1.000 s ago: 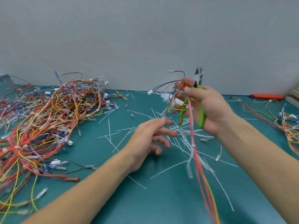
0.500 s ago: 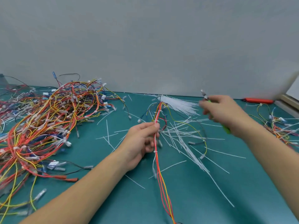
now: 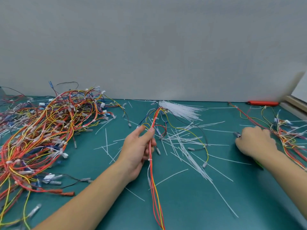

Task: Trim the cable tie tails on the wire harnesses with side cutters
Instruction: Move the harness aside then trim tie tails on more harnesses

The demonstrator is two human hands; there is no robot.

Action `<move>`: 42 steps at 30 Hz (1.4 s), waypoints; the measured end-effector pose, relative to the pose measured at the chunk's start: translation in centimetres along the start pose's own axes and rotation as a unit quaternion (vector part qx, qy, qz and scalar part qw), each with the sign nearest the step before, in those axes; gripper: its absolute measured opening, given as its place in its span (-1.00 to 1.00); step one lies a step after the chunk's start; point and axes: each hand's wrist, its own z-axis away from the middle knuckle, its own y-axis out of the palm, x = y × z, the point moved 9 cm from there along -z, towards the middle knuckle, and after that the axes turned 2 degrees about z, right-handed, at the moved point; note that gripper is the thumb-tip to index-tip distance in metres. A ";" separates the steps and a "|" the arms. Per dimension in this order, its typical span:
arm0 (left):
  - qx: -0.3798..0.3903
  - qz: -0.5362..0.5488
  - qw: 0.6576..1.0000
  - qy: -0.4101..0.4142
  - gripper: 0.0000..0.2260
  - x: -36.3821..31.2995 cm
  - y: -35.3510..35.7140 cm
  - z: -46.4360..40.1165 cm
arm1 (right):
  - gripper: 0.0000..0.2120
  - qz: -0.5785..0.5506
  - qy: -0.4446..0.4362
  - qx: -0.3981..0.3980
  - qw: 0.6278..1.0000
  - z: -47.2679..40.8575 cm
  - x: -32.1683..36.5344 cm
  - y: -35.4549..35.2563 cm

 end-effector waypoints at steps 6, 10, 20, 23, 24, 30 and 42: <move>-0.057 -0.017 0.998 0.030 -0.69 -0.4 -0.8 0.4 | -0.51 -0.203 -0.188 0.012 0.961 2.5 11.4 -2.4; -0.087 -0.041 0.993 0.066 -0.64 -1.4 -1.6 0.8 | -0.24 -0.235 -0.273 0.093 0.928 3.4 18.9 -1.6; -0.010 -0.052 0.993 0.102 -0.81 -2.0 0.2 0.9 | -0.87 -0.288 -0.231 0.203 0.907 0.3 23.7 -2.4; 0.021 -0.018 0.994 0.107 -0.72 -2.5 0.9 1.1 | -0.93 -0.434 -0.237 0.356 0.793 2.9 24.7 -2.6; 0.034 -0.006 0.994 0.107 -0.72 -2.6 1.2 1.2 | -0.93 -0.460 -0.250 0.385 0.760 3.6 25.1 -3.0; 0.029 -0.066 0.989 0.125 -0.76 -3.5 1.2 1.5 | -0.57 -0.634 -0.264 0.491 0.536 5.8 25.9 -6.7; -0.046 -0.220 0.950 0.216 -0.74 -6.0 0.3 2.0 | -0.53 -0.695 -0.253 0.325 0.590 5.6 26.2 -7.9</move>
